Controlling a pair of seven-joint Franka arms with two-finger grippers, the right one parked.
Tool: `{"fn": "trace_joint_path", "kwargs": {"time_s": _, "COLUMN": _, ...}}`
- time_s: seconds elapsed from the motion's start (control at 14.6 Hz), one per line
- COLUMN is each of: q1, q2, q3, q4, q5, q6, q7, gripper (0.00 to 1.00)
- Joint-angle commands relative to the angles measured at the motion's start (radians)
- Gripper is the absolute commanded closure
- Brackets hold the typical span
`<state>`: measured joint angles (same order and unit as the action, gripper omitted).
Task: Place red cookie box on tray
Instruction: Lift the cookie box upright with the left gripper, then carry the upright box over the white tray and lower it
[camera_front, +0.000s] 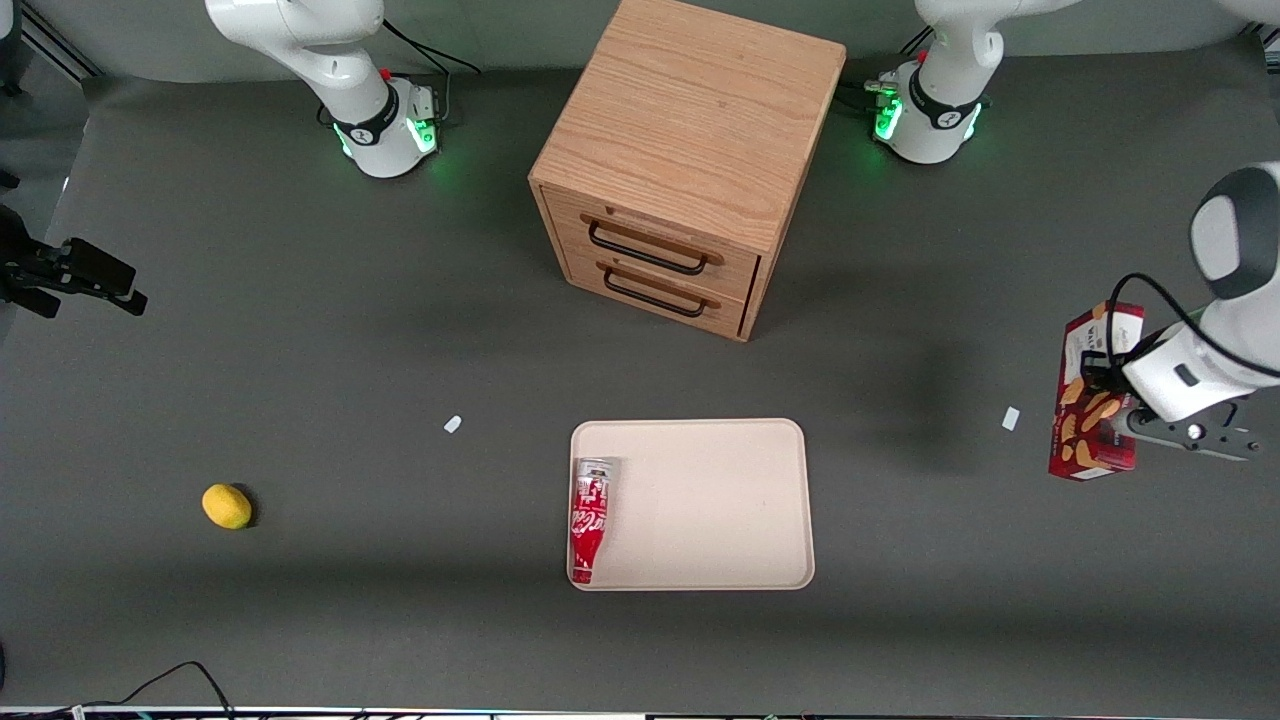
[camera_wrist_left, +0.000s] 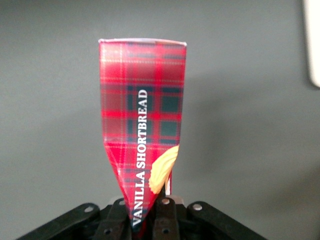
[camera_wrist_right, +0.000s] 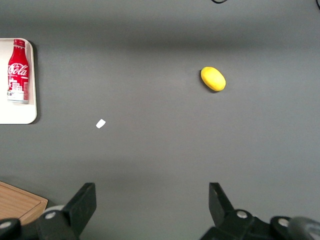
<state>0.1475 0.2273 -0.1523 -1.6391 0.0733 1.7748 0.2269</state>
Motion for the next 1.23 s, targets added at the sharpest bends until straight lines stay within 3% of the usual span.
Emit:
{"fn": "trace_joint_path", "kwargs": {"time_s": 0.0, "q1": -0.014, "q2": 0.018, "q3": -0.048, "q4": 0.134, "q5": -0.01, "q6": -0.109, "q7": -0.102, "gripper": 1.0}}
{"fn": "trace_joint_path", "kwargs": {"time_s": 0.27, "q1": -0.071, "q2": 0.073, "q3": -0.127, "q4": 0.269, "q5": -0.015, "q6": -0.192, "q7": -0.291, "gripper": 1.0}}
{"fn": "trace_joint_path", "kwargs": {"time_s": 0.48, "q1": -0.135, "q2": 0.156, "q3": -0.176, "q4": 0.317, "q5": -0.015, "q6": -0.152, "q7": -0.467, "gripper": 1.0}}
{"fn": "trace_joint_path", "kwargs": {"time_s": 0.75, "q1": -0.253, "q2": 0.302, "q3": -0.178, "q4": 0.328, "q5": 0.02, "q6": 0.038, "q7": -0.639, "gripper": 1.0}}
{"fn": "trace_joint_path", "kwargs": {"time_s": 0.96, "q1": -0.307, "q2": 0.415, "q3": -0.178, "q4": 0.328, "q5": 0.111, "q6": 0.139, "q7": -0.719, "gripper": 1.0}}
{"fn": "trace_joint_path", "kwargs": {"time_s": 1.16, "q1": -0.331, "q2": 0.504, "q3": -0.171, "q4": 0.328, "q5": 0.114, "q6": 0.264, "q7": -0.73, "gripper": 1.0}}
